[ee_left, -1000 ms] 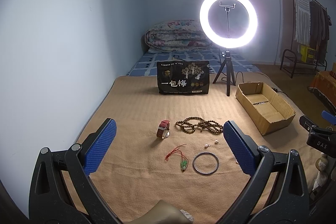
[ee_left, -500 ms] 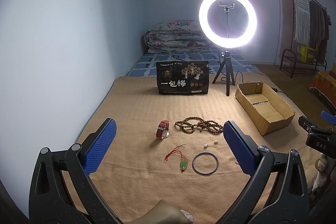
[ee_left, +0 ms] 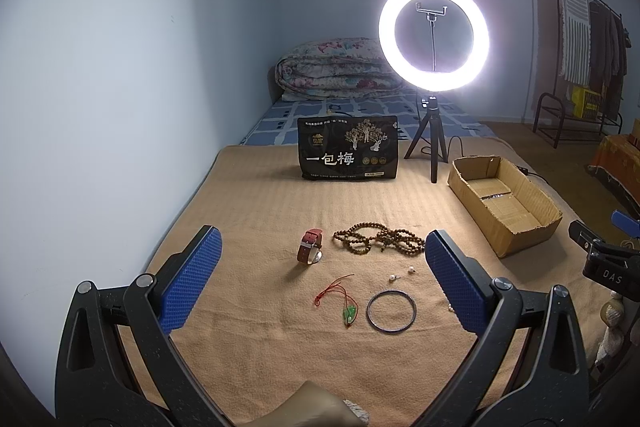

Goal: Organize jewelry

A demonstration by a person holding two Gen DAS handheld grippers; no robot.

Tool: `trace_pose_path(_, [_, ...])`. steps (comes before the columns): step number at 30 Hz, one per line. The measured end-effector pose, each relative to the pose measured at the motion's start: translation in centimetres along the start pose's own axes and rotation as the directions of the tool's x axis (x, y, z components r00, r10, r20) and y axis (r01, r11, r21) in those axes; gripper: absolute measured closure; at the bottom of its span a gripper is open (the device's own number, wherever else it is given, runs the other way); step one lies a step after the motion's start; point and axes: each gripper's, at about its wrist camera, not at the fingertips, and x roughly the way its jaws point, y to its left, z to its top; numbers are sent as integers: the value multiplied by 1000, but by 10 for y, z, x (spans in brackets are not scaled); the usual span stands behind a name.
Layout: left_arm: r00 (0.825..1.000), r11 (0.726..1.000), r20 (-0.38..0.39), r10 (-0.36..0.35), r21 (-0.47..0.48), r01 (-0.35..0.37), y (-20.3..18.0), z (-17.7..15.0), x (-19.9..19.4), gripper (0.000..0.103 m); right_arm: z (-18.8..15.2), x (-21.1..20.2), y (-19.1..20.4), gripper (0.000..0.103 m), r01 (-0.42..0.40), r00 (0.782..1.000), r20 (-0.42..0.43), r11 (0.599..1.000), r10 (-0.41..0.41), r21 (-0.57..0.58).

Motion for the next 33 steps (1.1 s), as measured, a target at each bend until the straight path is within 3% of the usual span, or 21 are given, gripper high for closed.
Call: trace_pose_path(33, [999, 999, -28, 29, -13, -29, 10, -9, 18, 0, -8, 17, 8, 0, -30, 999, -40, 999, 29, -16])
